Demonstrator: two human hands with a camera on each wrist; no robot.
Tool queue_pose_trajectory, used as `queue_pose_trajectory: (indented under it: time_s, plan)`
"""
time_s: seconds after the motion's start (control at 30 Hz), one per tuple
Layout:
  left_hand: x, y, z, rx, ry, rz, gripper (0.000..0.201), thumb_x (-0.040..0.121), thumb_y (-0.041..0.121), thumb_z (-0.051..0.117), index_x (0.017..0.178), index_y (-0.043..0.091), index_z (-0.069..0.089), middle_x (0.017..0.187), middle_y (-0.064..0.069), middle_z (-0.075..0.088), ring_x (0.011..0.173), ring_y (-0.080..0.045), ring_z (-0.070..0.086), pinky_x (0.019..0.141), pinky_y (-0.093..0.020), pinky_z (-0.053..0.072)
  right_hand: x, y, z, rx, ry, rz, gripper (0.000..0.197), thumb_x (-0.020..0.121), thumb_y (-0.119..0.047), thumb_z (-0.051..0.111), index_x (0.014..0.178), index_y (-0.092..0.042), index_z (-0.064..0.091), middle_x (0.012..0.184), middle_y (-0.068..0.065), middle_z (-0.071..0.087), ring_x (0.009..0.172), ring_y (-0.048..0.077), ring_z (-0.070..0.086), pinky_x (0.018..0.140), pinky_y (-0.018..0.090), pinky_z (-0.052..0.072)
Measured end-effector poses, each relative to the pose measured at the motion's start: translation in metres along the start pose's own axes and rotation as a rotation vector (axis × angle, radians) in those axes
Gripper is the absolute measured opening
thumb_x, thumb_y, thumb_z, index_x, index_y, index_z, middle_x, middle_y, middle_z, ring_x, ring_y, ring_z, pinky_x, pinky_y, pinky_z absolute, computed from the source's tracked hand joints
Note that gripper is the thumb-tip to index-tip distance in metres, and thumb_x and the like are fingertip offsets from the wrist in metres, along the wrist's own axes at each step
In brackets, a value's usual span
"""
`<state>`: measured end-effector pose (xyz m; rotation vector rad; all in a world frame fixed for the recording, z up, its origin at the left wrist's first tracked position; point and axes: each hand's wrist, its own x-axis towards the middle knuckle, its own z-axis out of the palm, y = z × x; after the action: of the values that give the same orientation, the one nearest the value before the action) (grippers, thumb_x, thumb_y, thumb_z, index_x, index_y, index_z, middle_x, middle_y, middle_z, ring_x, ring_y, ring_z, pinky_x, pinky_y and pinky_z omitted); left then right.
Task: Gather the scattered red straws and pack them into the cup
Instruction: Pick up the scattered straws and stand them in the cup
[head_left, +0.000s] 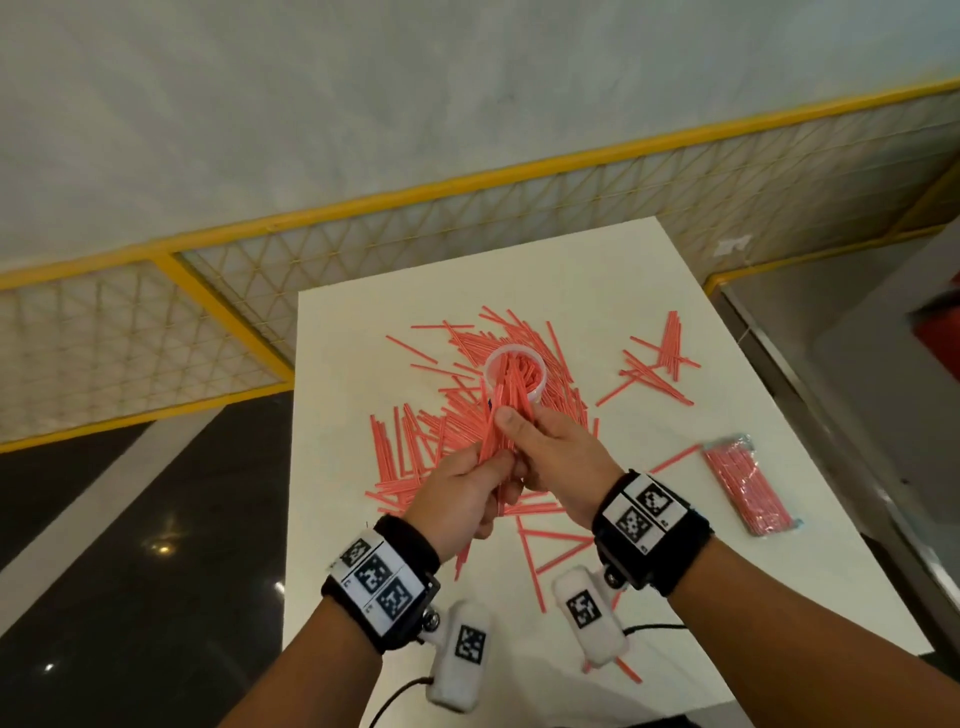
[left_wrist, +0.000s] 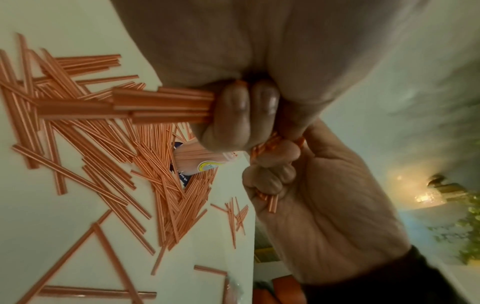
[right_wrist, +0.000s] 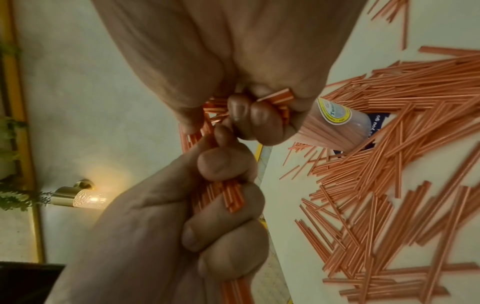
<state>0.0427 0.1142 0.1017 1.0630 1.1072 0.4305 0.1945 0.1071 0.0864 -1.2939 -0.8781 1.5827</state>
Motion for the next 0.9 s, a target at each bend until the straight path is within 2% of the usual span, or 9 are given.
queue_pose_trajectory:
  time_s: [0.1, 0.2, 0.27, 0.37, 0.5, 0.63, 0.73, 0.8, 0.9]
  plan:
    - [-0.003, 0.003, 0.002, -0.087, 0.01, -0.024, 0.031, 0.107, 0.031, 0.051, 0.093, 0.008, 0.066, 0.07, -0.01, 0.056, 0.045, -0.011, 0.029, 0.044, -0.022, 0.022, -0.004, -0.006, -0.001, 0.035, -0.059, 0.008, 0.037, 0.104, -0.034, 0.056, 0.097, 0.002, 0.062, 0.068, 0.019, 0.05, 0.054, 0.029, 0.054, 0.051, 0.033, 0.05]
    - [-0.005, 0.003, 0.005, -0.139, 0.05, -0.023, 0.035, 0.106, 0.034, 0.053, 0.096, 0.005, 0.069, 0.071, -0.012, 0.061, 0.046, -0.013, 0.03, 0.044, -0.023, 0.024, -0.005, -0.006, 0.0, 0.076, -0.032, 0.039, 0.047, 0.105, -0.035, 0.055, 0.104, 0.012, 0.054, 0.065, 0.016, 0.046, 0.05, 0.025, 0.048, 0.048, 0.029, 0.046]
    - [-0.006, 0.005, 0.009, -0.099, 0.103, -0.008, 0.035, 0.107, 0.034, 0.051, 0.097, 0.004, 0.066, 0.07, -0.011, 0.064, 0.046, -0.012, 0.032, 0.046, -0.025, 0.026, -0.003, -0.003, 0.003, 0.072, 0.056, 0.042, 0.045, 0.106, -0.036, 0.054, 0.106, 0.009, 0.056, 0.065, 0.013, 0.05, 0.051, 0.025, 0.047, 0.046, 0.03, 0.043]
    - [-0.008, 0.009, 0.014, 0.117, 0.167, 0.071, 0.034, 0.11, 0.03, 0.045, 0.084, 0.012, 0.059, 0.052, 0.008, 0.057, 0.041, -0.007, 0.039, 0.048, -0.026, 0.032, 0.0, -0.003, 0.006, 0.079, 0.197, 0.046, 0.036, 0.106, -0.031, 0.051, 0.102, 0.004, 0.06, 0.075, 0.015, 0.055, 0.059, 0.025, 0.053, 0.048, 0.028, 0.047]
    - [-0.008, 0.006, 0.015, 0.241, 0.21, 0.12, 0.038, 0.11, 0.034, 0.042, 0.085, 0.012, 0.06, 0.058, 0.008, 0.054, 0.046, -0.007, 0.043, 0.052, -0.025, 0.035, 0.003, -0.003, 0.005, 0.123, 0.254, 0.063, 0.027, 0.105, -0.025, 0.051, 0.107, 0.0, 0.061, 0.081, 0.01, 0.064, 0.063, 0.021, 0.06, 0.054, 0.032, 0.048]
    - [-0.006, 0.006, 0.01, 0.334, 0.338, 0.139, 0.056, 0.107, 0.053, 0.036, 0.071, 0.014, 0.054, 0.052, 0.01, 0.046, 0.046, -0.009, 0.042, 0.054, -0.026, 0.038, 0.003, 0.003, 0.002, 0.128, 0.326, 0.068, 0.016, 0.106, -0.023, 0.048, 0.096, -0.011, 0.048, 0.067, 0.002, 0.048, 0.049, 0.015, 0.04, 0.049, 0.033, 0.034]
    - [-0.003, 0.008, 0.011, 0.356, 0.309, 0.104, 0.066, 0.105, 0.061, 0.033, 0.069, 0.012, 0.058, 0.047, 0.009, 0.046, 0.042, -0.01, 0.043, 0.048, -0.022, 0.037, -0.003, 0.005, 0.007, 0.12, 0.24, 0.08, 0.031, 0.101, -0.044, 0.057, 0.105, -0.014, 0.059, 0.065, -0.002, 0.044, 0.05, 0.014, 0.038, 0.049, 0.031, 0.036]
    - [-0.001, 0.01, 0.016, 0.326, 0.208, 0.09, 0.059, 0.108, 0.051, 0.035, 0.066, 0.014, 0.057, 0.047, 0.01, 0.05, 0.04, -0.007, 0.043, 0.044, -0.019, 0.036, -0.008, 0.004, 0.012, 0.07, 0.131, 0.054, 0.04, 0.098, -0.056, 0.058, 0.104, -0.017, 0.062, 0.06, -0.005, 0.048, 0.048, 0.011, 0.043, 0.047, 0.027, 0.039]
    - [0.002, 0.011, 0.017, 0.499, 0.135, 0.125, 0.046, 0.109, 0.027, 0.039, 0.067, 0.02, 0.055, 0.056, 0.007, 0.053, 0.046, -0.005, 0.045, 0.052, -0.023, 0.035, -0.008, 0.006, 0.012, -0.091, 0.083, 0.0, 0.062, 0.09, -0.062, 0.065, 0.091, -0.002, 0.05, 0.059, 0.001, 0.044, 0.048, 0.014, 0.04, 0.046, 0.027, 0.037]
